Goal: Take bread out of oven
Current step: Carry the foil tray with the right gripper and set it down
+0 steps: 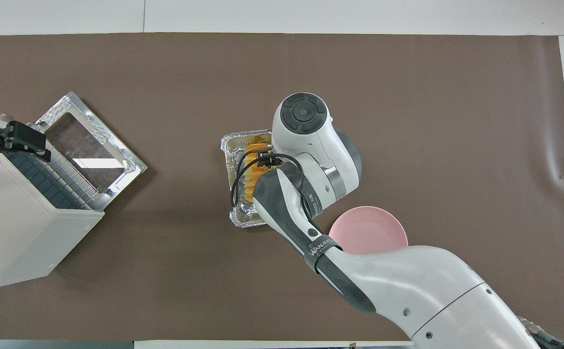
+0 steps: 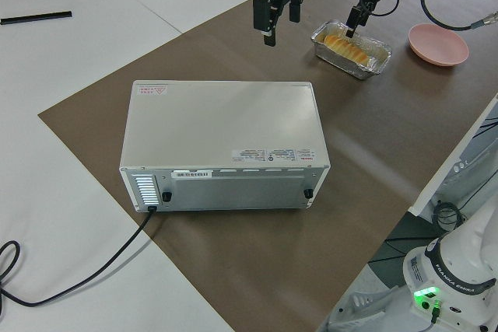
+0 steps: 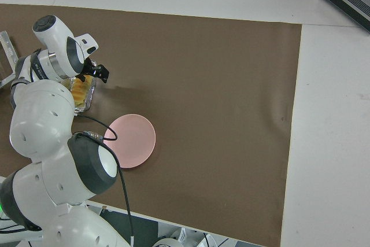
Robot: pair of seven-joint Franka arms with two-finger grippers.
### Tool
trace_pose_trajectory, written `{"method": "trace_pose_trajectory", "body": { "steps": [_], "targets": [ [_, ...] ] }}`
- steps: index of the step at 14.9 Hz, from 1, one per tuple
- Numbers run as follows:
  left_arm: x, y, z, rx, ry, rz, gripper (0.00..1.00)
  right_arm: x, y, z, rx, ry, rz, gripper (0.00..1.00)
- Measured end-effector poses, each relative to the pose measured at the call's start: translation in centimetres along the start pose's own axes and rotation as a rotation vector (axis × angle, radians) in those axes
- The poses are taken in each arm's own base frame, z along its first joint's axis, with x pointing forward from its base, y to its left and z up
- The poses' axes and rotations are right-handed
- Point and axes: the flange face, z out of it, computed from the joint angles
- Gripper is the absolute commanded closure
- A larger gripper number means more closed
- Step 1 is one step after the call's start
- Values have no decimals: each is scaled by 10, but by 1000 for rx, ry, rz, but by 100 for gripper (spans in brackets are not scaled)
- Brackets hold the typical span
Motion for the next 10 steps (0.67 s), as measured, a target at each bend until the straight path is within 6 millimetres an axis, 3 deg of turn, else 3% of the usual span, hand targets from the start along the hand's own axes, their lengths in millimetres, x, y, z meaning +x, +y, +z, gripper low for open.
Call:
{"method": "trace_pose_trajectory", "body": {
  "steps": [1,10],
  "targets": [
    [-3,-1,0,0,-2,-1,0,0,0,0,-1,0,-1,100],
    [-17,7,-3,6,0,12,0,0,-3,-2,-6,7,-9,100]
  ]
}}
